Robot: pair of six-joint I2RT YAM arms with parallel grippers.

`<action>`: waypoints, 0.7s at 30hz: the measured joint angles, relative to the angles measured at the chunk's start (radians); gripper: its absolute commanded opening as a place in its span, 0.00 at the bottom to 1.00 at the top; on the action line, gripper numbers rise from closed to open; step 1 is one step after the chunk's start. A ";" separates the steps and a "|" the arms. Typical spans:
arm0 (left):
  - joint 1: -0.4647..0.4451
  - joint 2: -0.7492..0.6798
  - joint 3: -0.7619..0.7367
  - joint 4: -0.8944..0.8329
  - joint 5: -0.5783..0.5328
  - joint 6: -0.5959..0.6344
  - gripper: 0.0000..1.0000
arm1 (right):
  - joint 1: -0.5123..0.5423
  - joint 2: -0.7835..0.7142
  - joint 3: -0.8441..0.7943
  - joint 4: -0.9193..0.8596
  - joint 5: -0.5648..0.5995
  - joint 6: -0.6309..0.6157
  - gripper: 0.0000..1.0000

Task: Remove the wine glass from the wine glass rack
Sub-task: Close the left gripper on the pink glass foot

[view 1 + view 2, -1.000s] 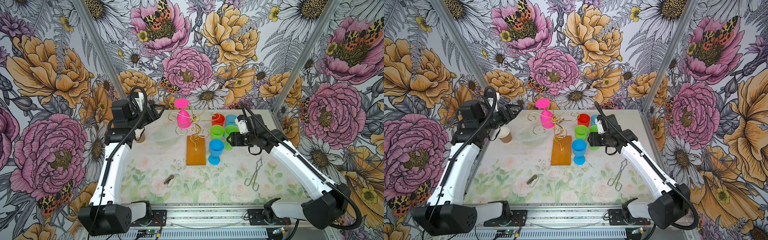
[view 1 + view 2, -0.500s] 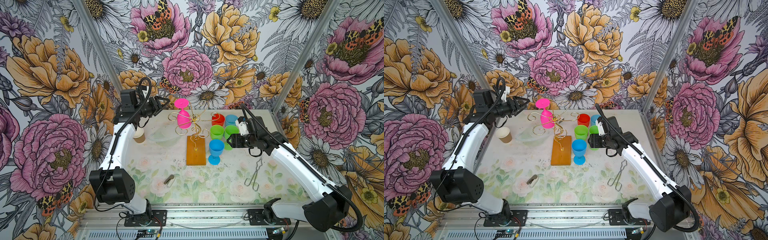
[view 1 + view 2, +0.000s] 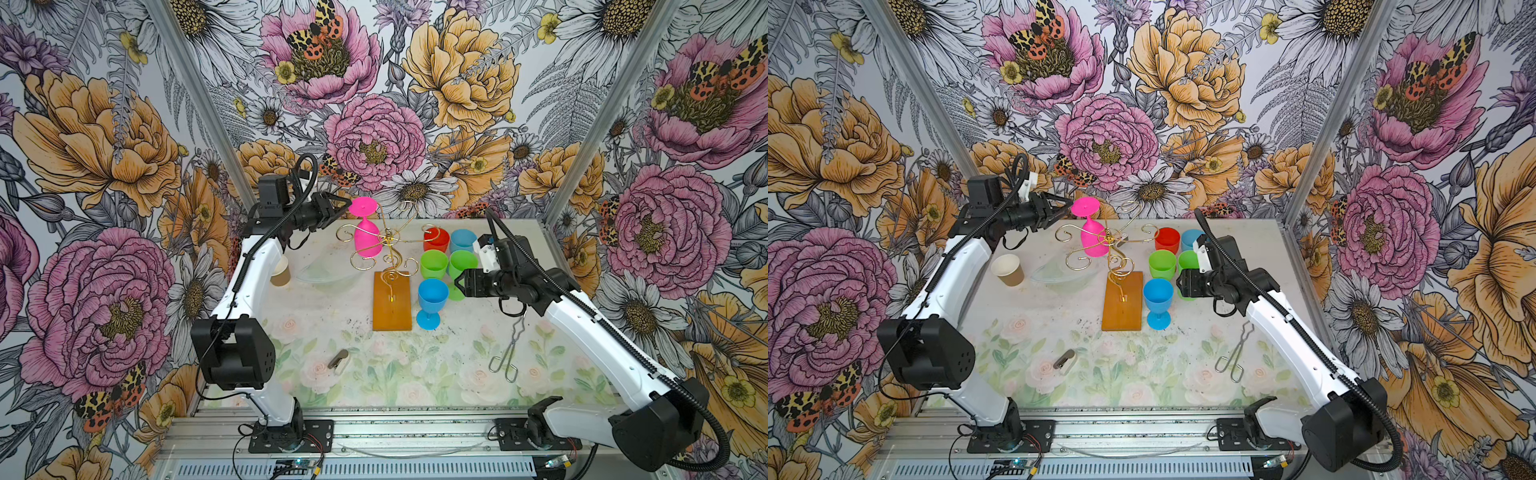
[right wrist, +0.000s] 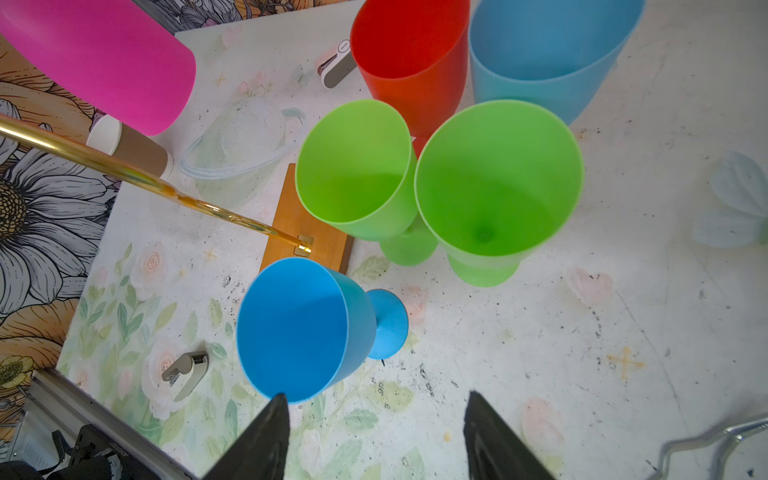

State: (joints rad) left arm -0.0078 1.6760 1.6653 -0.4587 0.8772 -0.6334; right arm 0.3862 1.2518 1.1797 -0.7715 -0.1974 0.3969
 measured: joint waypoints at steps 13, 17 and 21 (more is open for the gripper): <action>-0.016 0.024 0.017 0.000 0.042 0.003 0.30 | -0.002 -0.009 -0.031 0.016 -0.014 0.013 0.68; -0.018 0.024 0.017 0.000 0.051 0.003 0.29 | -0.002 -0.010 -0.032 0.026 -0.014 0.015 0.68; -0.021 0.028 0.017 0.000 0.060 0.002 0.28 | -0.002 -0.018 -0.040 0.037 -0.014 0.022 0.68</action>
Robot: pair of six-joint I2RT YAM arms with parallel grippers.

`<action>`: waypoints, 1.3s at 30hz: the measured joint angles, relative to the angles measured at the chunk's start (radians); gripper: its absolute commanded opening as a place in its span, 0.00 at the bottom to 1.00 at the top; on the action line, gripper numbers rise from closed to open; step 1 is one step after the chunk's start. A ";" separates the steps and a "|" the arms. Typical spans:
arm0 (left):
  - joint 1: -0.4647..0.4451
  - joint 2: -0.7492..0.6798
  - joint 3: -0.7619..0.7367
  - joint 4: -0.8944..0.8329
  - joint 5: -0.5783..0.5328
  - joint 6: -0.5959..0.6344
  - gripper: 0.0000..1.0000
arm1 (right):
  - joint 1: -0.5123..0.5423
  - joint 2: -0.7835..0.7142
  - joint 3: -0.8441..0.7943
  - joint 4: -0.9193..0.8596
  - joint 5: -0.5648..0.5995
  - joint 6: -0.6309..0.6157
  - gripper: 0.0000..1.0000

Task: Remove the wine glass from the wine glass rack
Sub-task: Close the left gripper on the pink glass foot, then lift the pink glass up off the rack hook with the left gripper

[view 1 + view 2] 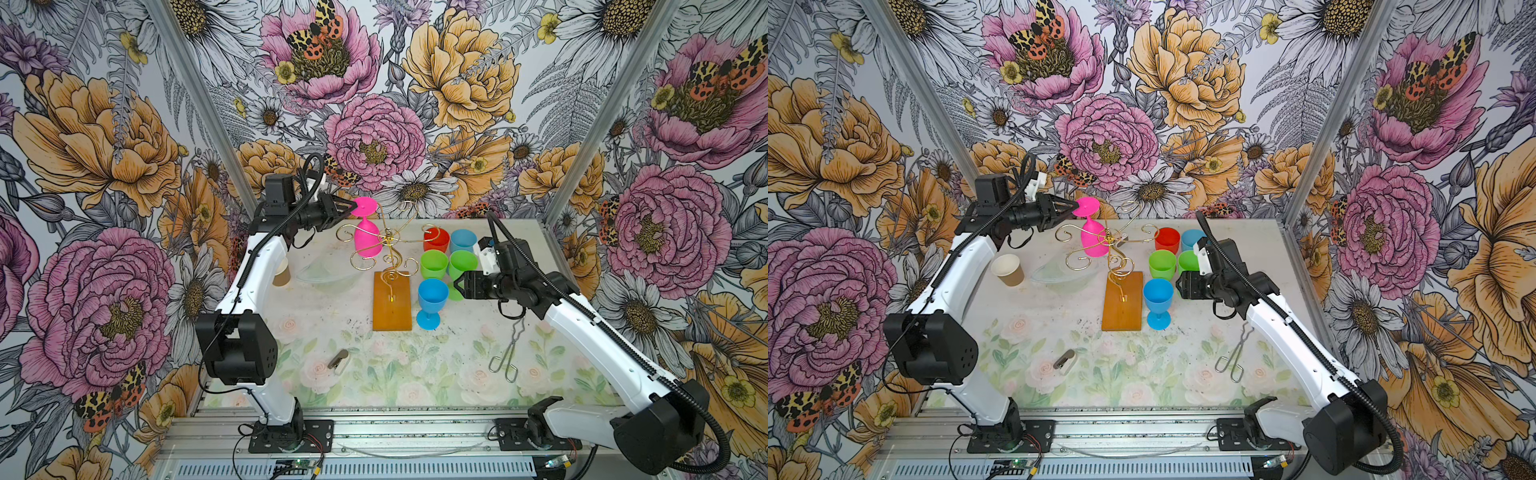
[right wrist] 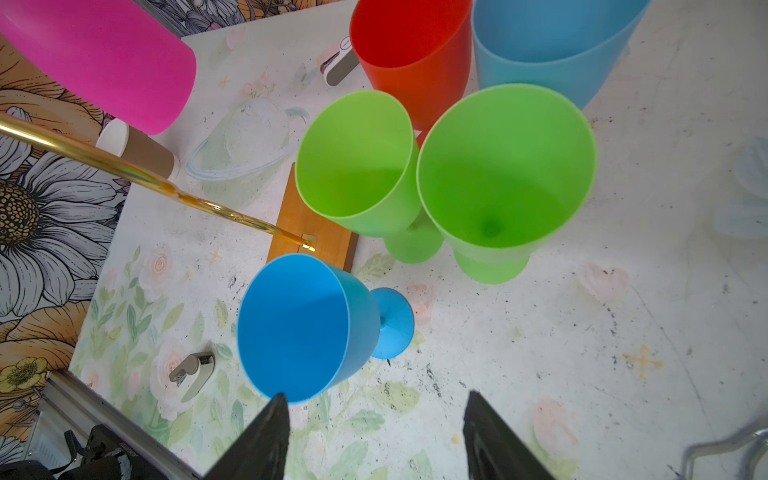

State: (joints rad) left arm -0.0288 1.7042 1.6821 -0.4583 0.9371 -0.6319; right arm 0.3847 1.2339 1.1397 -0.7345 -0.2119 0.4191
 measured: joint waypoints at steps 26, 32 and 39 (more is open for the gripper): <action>0.001 0.026 0.022 0.023 0.048 -0.051 0.08 | -0.010 -0.030 -0.019 0.023 -0.003 0.018 0.68; 0.006 0.026 0.037 0.024 0.059 -0.067 0.04 | -0.011 -0.030 -0.023 0.023 -0.003 0.026 0.68; 0.006 0.026 0.039 0.021 0.059 -0.085 0.00 | -0.011 -0.031 -0.023 0.032 -0.003 0.030 0.68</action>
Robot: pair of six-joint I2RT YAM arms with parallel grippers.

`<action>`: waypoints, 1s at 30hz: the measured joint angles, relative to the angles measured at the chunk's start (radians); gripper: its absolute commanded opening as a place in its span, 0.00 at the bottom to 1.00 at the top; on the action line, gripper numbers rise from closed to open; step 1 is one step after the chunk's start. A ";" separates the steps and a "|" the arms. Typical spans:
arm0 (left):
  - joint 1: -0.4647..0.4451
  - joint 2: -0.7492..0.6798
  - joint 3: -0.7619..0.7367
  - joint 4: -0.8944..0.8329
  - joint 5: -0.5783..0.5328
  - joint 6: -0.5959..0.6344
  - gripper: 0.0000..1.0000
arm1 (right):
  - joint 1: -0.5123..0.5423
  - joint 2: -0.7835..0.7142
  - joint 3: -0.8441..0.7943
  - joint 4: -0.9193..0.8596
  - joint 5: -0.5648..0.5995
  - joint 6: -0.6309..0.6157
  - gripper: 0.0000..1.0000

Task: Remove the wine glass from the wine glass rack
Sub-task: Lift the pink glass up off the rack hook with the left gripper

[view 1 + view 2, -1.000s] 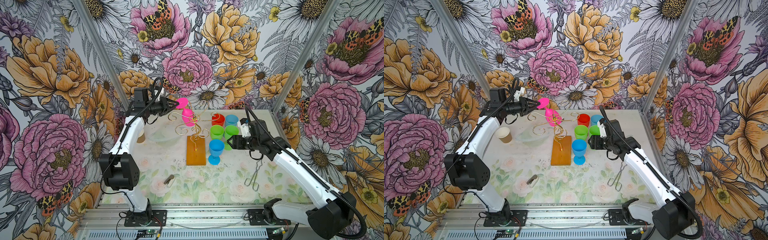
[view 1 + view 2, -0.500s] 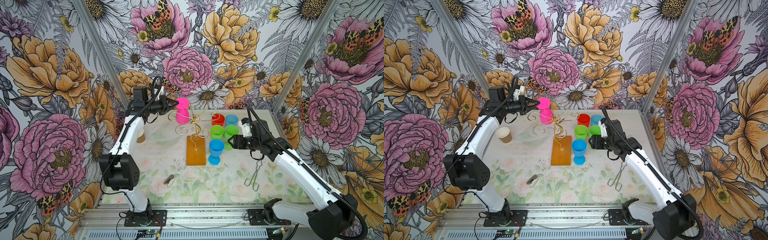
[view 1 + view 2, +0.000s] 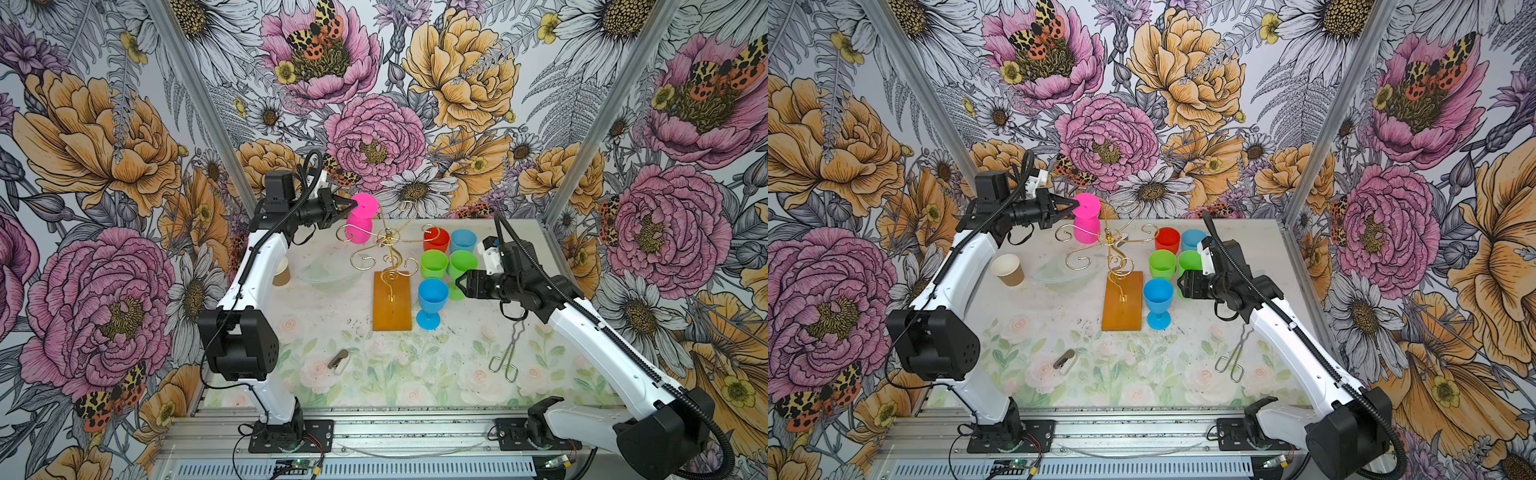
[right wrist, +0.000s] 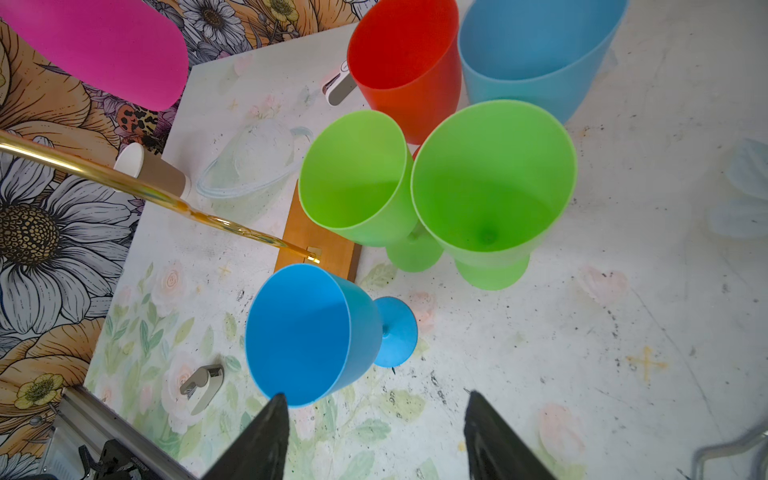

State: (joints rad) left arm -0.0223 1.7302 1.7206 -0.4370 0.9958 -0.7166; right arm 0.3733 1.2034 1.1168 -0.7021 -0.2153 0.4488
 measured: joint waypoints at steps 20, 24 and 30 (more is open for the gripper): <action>0.000 0.014 -0.051 0.329 0.065 -0.337 0.00 | -0.002 -0.006 -0.002 0.006 -0.008 0.004 0.68; -0.001 0.026 -0.051 0.358 0.068 -0.369 0.00 | -0.002 -0.006 -0.002 0.006 -0.008 0.004 0.68; -0.002 0.040 -0.051 0.359 0.068 -0.377 0.00 | -0.008 -0.006 -0.002 0.008 -0.011 0.004 0.68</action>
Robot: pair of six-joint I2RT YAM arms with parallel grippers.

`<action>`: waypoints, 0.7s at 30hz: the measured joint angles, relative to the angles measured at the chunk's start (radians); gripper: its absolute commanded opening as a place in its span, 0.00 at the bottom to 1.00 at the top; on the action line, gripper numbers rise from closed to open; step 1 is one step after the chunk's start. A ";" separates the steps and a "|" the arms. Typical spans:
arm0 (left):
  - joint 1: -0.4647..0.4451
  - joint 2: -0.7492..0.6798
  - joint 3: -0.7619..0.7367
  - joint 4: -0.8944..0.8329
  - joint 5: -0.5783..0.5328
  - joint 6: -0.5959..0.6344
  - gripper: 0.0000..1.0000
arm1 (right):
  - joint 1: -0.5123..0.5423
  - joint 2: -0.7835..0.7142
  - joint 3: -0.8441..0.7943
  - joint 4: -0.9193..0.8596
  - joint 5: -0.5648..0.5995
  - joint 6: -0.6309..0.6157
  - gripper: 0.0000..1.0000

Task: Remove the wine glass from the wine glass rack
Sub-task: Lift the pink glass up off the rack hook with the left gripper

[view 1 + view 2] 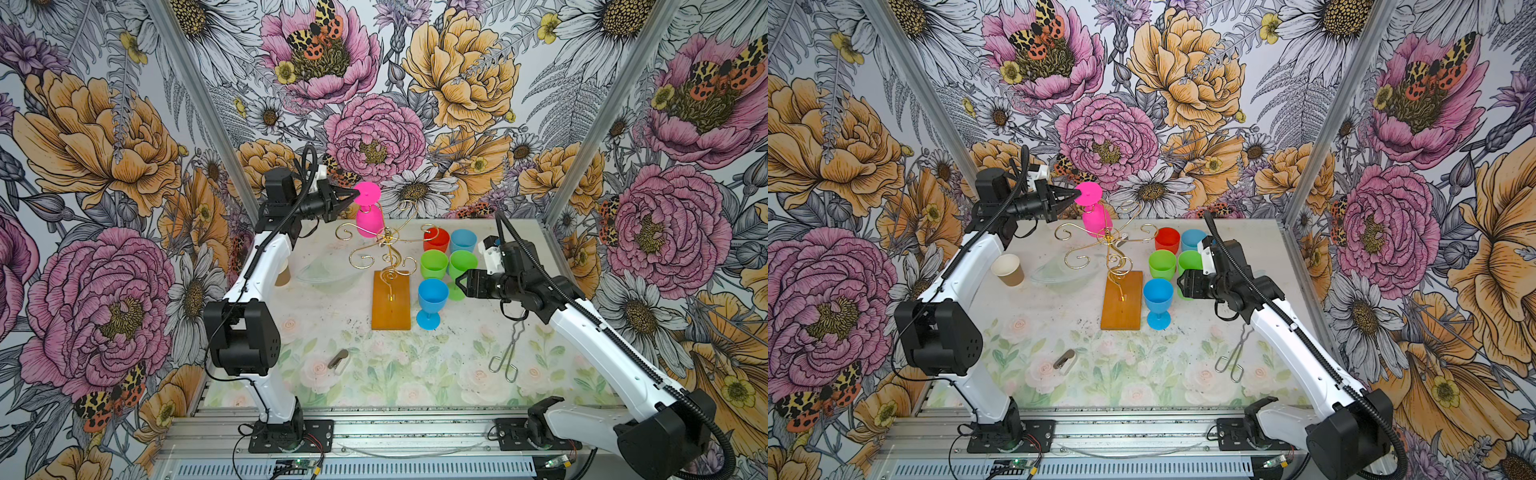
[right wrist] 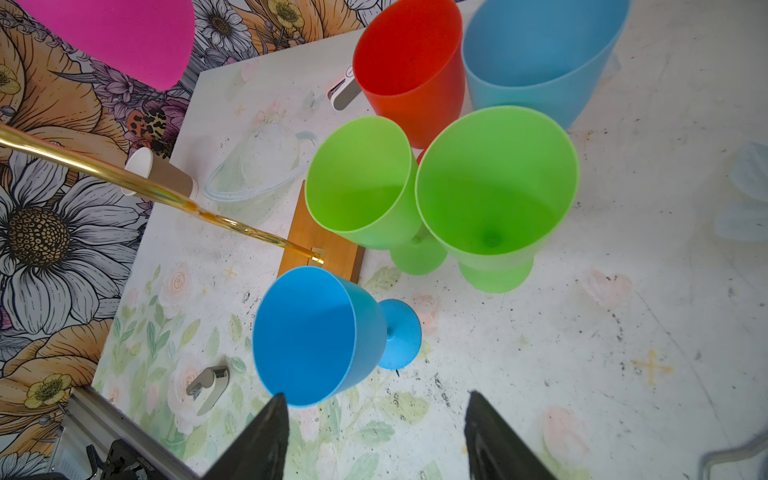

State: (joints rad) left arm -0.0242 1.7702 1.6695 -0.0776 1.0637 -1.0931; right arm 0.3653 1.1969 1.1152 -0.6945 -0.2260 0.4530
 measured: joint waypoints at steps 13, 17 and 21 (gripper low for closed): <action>-0.020 0.009 0.051 -0.122 0.000 0.077 0.00 | -0.003 -0.007 -0.015 0.005 0.000 0.002 0.68; -0.024 0.009 0.095 -0.197 -0.001 0.136 0.00 | -0.003 -0.007 -0.015 0.005 0.000 0.003 0.68; -0.026 0.009 0.113 -0.232 -0.001 0.170 0.00 | -0.003 -0.007 -0.015 0.005 0.000 0.003 0.68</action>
State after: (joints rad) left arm -0.0502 1.7790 1.7824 -0.3096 1.0626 -0.9234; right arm 0.3618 1.1896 1.1000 -0.6891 -0.2264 0.4561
